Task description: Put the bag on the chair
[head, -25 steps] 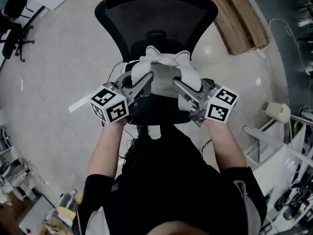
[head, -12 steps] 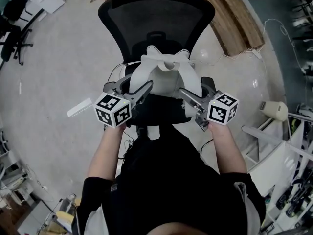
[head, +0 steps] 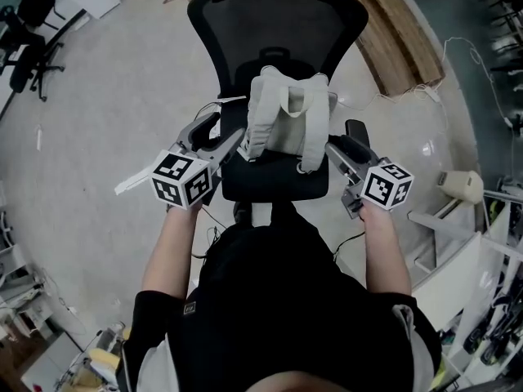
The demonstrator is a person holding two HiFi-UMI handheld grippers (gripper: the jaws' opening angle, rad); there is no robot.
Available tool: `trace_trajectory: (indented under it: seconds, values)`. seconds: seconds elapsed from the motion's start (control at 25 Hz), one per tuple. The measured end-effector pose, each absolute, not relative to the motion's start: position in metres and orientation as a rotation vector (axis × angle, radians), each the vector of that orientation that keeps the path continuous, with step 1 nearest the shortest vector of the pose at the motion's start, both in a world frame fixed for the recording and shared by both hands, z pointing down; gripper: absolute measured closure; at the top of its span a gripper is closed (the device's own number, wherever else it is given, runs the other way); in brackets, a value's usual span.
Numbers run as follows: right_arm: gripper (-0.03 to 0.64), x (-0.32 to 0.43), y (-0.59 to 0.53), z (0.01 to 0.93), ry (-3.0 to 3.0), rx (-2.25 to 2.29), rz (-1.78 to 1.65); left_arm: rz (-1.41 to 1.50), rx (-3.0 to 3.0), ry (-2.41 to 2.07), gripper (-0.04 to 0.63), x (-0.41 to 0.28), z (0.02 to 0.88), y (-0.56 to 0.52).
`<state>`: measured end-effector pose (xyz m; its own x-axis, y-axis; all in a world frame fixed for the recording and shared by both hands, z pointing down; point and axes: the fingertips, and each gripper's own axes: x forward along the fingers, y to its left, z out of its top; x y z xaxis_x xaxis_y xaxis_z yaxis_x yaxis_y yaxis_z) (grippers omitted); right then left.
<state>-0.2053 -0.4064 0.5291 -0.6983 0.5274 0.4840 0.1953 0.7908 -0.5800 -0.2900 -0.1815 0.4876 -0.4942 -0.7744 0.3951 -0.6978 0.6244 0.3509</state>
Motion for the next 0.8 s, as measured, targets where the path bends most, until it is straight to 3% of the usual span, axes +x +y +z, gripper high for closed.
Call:
trace_trajectory:
  seconds: [0.44, 0.56, 0.8]
  values:
    - [0.362, -0.187, -0.329, 0.451, -2.546, -0.667, 0.515, -0.108, 1.309, -2.425, 0.33, -0.239, 0.446, -0.154]
    - [0.392, -0.176, -0.302, 0.433, -2.59, -0.689, 0.476, -0.102, 1.352, -2.482, 0.394, -0.223, 0.425, -0.142]
    - [0.461, -0.154, -0.253, 0.411, -2.646, -0.756, 0.415, -0.116, 1.455, -2.487, 0.447, -0.2, 0.41, -0.127]
